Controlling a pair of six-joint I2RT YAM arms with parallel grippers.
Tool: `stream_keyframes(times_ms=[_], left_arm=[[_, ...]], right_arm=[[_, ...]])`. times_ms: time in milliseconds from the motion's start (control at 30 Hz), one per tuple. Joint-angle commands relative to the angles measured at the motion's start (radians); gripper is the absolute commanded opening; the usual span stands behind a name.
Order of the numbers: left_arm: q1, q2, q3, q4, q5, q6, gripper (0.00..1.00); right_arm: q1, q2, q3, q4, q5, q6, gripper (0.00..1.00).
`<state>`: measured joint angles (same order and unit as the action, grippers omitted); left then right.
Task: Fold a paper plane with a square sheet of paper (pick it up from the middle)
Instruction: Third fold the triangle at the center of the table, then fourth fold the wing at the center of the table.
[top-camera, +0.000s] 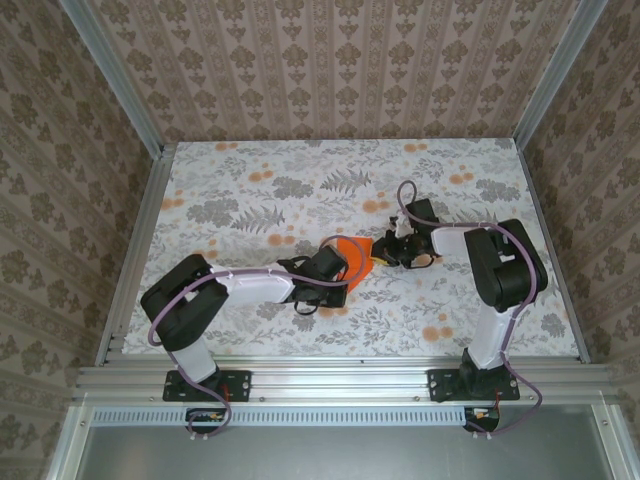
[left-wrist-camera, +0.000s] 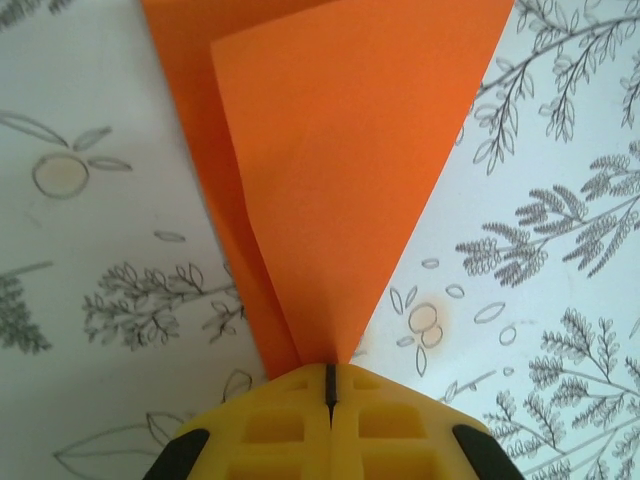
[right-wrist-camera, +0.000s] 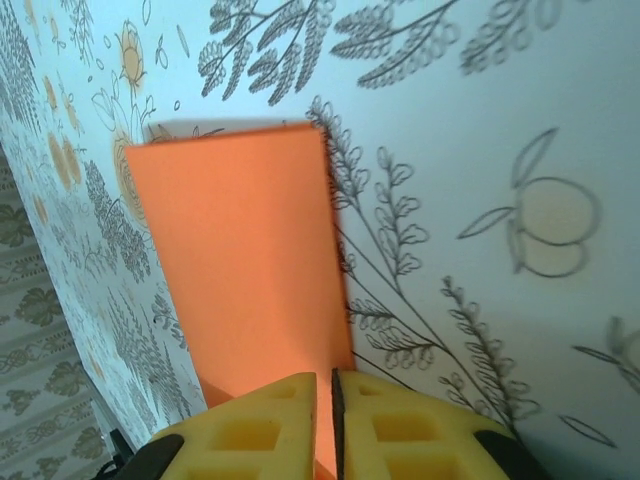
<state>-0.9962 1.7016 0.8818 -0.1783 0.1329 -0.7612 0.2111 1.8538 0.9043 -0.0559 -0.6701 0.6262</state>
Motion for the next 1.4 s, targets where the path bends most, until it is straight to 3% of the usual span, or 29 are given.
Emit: stream_keyframes(times_ms=[0, 167, 333, 567, 900, 1367], left_arm=[[-0.010, -0.059, 0.072, -0.161, 0.034, -0.010, 0.09], [0.032, -0.174, 0.155, -0.226, 0.081, 0.000, 0.19], [0.158, -0.088, 0.262, -0.262, 0.231, 0.056, 0.12], [0.179, 0.106, 0.401, -0.226, 0.379, 0.123, 0.05], [0.227, 0.167, 0.327, -0.242, 0.299, 0.127, 0.02], [0.230, 0.265, 0.327, -0.306, 0.229, 0.200, 0.00]], right_arm=[[-0.007, -0.111, 0.011, -0.131, 0.009, -0.044, 0.17], [-0.006, -0.275, 0.010, -0.303, 0.108, -0.095, 0.23], [-0.003, -0.361, -0.055, -0.253, 0.059, -0.025, 0.28], [0.015, -0.408, -0.111, -0.260, 0.075, 0.010, 0.32], [0.086, -0.389, -0.166, -0.196, 0.056, 0.055, 0.35], [0.118, -0.257, -0.127, -0.121, 0.096, 0.102, 0.39]])
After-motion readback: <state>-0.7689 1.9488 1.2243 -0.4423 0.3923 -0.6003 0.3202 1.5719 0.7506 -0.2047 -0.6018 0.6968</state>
